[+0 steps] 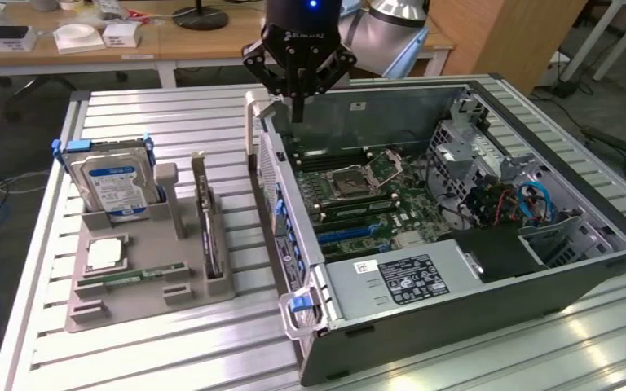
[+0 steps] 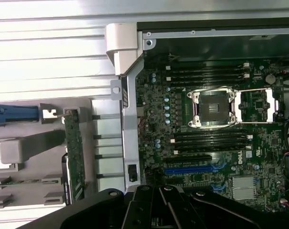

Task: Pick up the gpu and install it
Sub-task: 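Reach for the gpu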

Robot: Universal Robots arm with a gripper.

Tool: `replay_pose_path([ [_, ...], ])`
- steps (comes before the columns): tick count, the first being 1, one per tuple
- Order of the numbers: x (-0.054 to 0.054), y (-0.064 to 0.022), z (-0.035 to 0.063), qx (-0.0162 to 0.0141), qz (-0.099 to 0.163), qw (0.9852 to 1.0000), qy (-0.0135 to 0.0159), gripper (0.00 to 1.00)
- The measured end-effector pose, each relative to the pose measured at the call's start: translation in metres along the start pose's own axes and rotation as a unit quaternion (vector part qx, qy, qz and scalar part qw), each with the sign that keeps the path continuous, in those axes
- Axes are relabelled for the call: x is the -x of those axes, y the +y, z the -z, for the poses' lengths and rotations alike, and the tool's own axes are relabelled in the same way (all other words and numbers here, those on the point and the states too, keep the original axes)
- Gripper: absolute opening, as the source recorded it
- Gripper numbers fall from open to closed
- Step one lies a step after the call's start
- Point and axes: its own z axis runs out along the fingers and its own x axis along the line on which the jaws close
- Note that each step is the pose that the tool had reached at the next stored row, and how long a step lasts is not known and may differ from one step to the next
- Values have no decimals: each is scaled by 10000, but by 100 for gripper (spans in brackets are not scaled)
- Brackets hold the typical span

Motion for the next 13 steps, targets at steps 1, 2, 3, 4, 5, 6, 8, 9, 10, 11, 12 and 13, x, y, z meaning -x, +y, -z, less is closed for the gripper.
replay_pose_path([
  [1, -14, -1, 0, 0, 0, 10000, 0, 10],
  [2, -28, -2, 1, 0, 0, 10000, 0, 10],
  [3, -41, -3, 1, 0, -1, 10000, 0, 10],
  [4, -55, -4, 1, 0, 0, 10000, 0, 10],
  [5, -68, -5, 1, 0, -1, 10000, 0, 10],
  [6, -83, -6, 2, 0, -1, 10000, 0, 10],
  [8, -110, -8, 2, 0, -1, 10000, 0, 10],
  [9, -123, -9, 3, 0, 0, 10000, 0, 10],
  [10, -136, -10, 3, 0, 0, 10000, 0, 10],
  [11, -150, -11, 4, 0, 0, 10000, 0, 10],
  [12, -163, -12, 4, 0, 0, 10000, 0, 10],
  [13, -177, -13, 4, 0, 0, 10000, 0, 10],
])
